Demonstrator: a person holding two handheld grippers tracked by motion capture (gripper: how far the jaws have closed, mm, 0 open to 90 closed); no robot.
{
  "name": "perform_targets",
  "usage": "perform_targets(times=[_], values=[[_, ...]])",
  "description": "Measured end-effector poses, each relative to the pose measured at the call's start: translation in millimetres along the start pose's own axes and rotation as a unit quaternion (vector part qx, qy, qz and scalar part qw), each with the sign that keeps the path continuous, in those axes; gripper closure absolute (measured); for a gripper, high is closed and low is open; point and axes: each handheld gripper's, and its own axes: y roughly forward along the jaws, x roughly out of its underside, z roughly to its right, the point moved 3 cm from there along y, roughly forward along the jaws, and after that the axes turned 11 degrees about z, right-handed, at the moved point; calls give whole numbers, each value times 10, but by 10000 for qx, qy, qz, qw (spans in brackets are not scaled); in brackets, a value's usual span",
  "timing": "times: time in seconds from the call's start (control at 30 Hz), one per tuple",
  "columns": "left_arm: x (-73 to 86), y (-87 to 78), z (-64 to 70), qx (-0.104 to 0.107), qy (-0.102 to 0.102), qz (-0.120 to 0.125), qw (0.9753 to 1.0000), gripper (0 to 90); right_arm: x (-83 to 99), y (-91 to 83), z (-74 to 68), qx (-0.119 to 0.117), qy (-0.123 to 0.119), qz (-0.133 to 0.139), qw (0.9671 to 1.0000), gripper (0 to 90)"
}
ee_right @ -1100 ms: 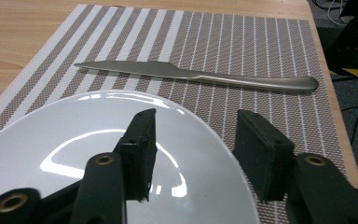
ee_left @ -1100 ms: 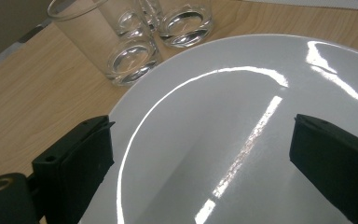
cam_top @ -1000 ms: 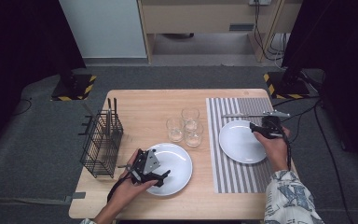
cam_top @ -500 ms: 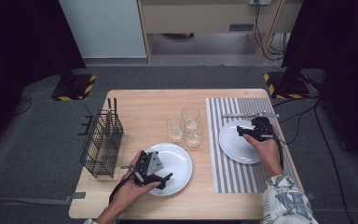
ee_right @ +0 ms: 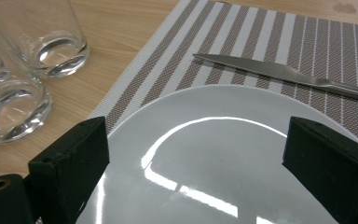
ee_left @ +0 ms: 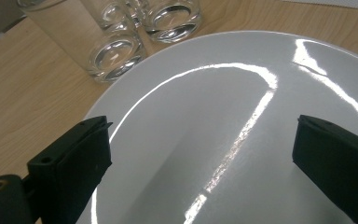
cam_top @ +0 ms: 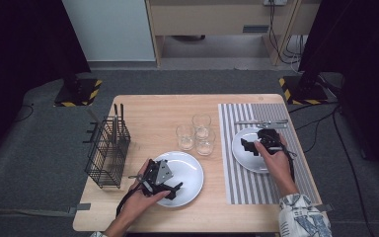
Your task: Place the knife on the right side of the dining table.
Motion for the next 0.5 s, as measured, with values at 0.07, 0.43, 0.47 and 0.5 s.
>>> perform_targets(times=[0.07, 0.43, 0.47, 0.5], values=[[3, -3, 0, -9, 2, -8, 10000, 37, 0, -14, -17, -28, -27, 53, 10000, 70], [-9, -16, -23, -11, -34, 31, 10000, 38, 100, -206, -78, -146, -48, 220, 9996, 80], [-13, -21, -31, -14, -40, 32, 10000, 38, 108, -223, -86, -160, -43, 216, 9996, 80], [-20, -26, -37, -21, -44, 48, 10000, 39, 115, -237, -88, -170, -68, 235, 9996, 81]])
